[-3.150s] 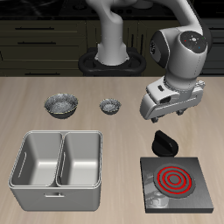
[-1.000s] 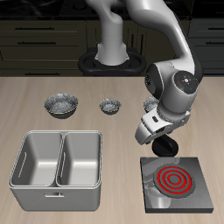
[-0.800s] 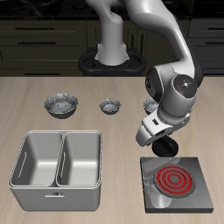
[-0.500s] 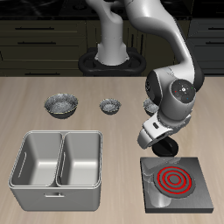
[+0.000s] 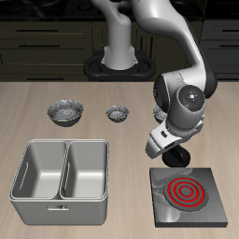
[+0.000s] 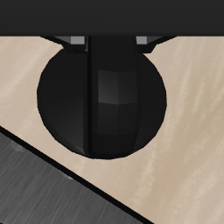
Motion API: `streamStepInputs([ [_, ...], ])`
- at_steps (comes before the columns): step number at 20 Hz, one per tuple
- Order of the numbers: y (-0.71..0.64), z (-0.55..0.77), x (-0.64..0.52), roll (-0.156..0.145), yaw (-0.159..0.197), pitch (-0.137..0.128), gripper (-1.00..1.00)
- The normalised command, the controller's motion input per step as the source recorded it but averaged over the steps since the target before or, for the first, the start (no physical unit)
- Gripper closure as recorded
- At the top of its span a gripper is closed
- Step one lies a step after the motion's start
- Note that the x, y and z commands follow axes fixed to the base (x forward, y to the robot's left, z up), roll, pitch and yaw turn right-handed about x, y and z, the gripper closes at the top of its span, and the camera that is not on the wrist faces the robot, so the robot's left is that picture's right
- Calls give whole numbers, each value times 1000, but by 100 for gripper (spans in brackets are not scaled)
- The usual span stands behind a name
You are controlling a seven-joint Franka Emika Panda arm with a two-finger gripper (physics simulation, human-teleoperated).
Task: Turn off the flat stove
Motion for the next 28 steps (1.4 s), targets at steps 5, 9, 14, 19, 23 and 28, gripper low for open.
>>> streamStepInputs([
  [5,21,154,-66,45,-62,-28,100],
  [9,-54,290,59,-7,-120,-55,100],
  [14,-54,154,90,-7,-103,-28,100],
  [19,-53,215,90,-4,-108,-43,100],
  [23,-87,179,82,-7,-103,-27,100],
  [28,-41,136,31,-11,-80,-16,100],
])
